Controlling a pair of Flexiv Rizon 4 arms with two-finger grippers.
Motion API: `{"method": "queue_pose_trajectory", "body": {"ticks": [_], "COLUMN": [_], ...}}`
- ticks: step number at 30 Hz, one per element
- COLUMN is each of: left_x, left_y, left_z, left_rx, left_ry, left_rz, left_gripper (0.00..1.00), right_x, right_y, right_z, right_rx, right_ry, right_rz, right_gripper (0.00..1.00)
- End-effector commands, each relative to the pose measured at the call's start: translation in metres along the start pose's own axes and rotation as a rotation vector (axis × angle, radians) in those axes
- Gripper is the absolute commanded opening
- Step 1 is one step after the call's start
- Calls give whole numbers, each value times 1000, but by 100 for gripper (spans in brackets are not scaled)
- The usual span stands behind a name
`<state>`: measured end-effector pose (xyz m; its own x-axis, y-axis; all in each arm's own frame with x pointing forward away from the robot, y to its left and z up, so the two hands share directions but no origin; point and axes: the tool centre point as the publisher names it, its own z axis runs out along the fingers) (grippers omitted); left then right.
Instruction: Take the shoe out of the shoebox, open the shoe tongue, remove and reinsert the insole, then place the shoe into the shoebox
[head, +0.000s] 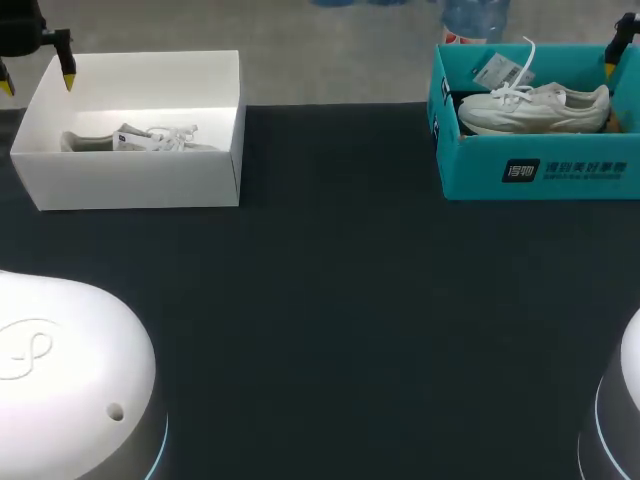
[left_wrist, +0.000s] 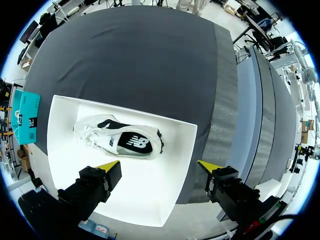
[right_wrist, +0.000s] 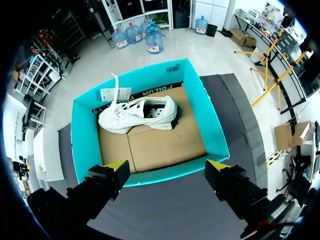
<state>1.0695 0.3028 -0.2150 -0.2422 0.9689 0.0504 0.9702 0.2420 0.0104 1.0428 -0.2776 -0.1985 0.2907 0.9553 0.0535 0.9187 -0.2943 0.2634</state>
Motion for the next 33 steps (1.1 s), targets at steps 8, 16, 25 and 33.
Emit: {"method": "queue_pose_trajectory", "body": {"ticks": [8,16,25,33], "left_x": [0,0,0,0], "left_y": [0,0,0,0], "left_z": [-1,-1,-1,-1], "left_rx": [-1,-1,-1,-1], "left_ry": [4,4,4,4], "left_rz": [0,0,0,0], "left_gripper": [100,100,100,100], "right_x": [10,12,0,-10], "right_y": [44,71,82,85], "right_z": [55,86,117,131], "right_rx": [-9,5,76,135], "right_ry": [-10,-39,-56,-60], "right_rz": [66,38,33,28], "right_gripper": [100,100,100,100]}}
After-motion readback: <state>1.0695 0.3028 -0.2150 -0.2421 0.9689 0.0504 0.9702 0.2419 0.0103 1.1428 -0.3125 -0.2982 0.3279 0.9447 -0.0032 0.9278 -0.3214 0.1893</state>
